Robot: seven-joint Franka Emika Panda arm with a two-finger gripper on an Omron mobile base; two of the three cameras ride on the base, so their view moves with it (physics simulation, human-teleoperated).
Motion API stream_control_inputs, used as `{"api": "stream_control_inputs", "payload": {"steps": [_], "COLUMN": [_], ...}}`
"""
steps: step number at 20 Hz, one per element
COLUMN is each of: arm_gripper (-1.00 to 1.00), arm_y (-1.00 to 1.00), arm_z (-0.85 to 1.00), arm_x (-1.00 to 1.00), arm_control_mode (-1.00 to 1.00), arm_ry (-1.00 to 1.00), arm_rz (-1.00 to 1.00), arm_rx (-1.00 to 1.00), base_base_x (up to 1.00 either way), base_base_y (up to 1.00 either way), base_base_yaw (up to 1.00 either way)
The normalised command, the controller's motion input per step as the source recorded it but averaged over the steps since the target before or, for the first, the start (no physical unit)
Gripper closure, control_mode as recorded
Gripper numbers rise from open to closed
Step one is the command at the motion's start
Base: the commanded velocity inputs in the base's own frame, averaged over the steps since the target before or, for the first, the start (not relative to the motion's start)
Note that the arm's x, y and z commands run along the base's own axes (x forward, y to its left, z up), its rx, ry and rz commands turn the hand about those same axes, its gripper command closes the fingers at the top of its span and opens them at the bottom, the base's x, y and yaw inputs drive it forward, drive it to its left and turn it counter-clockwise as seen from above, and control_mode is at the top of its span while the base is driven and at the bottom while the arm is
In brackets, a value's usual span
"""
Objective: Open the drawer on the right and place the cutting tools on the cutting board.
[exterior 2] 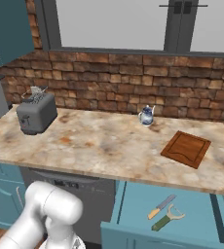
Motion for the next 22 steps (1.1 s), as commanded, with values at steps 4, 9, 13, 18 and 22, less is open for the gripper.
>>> {"api": "stream_control_inputs", "payload": {"steps": [4,9,13,18,22], "arm_gripper": [-1.0,-1.0,-1.0,-1.0,-1.0], "arm_y": [0.45,0.51,0.47,0.3,0.05], "arm_z": [0.48,0.48,0.51,0.48,0.15], "arm_x": [0.26,0.42,0.49,0.68,0.98], "arm_control_mode": [-1.0,-1.0,-1.0,-1.0,-1.0], "arm_ry": [0.02,0.0,0.0,0.06,0.29], "arm_rz": [0.0,0.0,-0.01,-0.05,-0.12], "arm_rx": [-0.21,-0.22,-0.25,-0.32,-0.37], "base_base_x": [0.0,0.0,0.0,0.0,0.0], "base_base_y": [0.0,0.0,0.0,0.0,0.0], "base_base_yaw": [0.0,0.0,0.0,0.0,0.0]}}
